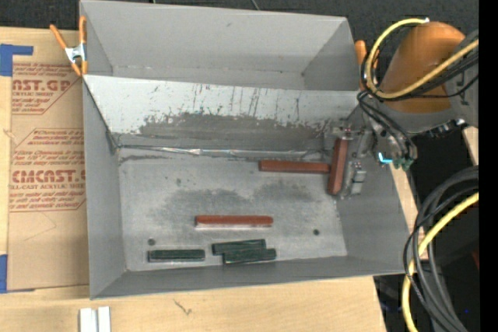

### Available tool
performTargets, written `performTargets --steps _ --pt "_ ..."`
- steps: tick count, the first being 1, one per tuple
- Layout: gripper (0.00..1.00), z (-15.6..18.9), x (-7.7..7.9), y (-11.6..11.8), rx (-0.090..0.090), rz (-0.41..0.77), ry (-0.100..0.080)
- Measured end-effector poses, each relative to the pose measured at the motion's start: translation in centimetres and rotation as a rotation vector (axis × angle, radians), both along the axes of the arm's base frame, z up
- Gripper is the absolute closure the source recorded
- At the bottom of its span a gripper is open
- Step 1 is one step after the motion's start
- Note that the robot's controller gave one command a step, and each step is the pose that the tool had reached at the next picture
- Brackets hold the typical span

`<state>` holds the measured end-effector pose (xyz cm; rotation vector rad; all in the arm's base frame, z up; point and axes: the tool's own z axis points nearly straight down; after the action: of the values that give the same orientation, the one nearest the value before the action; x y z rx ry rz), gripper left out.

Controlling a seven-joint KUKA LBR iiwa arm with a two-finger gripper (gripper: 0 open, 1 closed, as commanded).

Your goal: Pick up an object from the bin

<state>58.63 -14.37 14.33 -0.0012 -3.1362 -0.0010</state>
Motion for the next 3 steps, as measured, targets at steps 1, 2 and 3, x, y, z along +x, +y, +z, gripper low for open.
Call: performTargets --steps 1,2,3 --pt "0.00 0.5 0.2 0.0 -0.001 0.001 -0.007" --pt "1.00 -6.9 0.3 -0.6 0.001 -0.019 -0.005" --pt "1.00 -6.9 0.3 -0.6 0.001 -0.019 -0.005"
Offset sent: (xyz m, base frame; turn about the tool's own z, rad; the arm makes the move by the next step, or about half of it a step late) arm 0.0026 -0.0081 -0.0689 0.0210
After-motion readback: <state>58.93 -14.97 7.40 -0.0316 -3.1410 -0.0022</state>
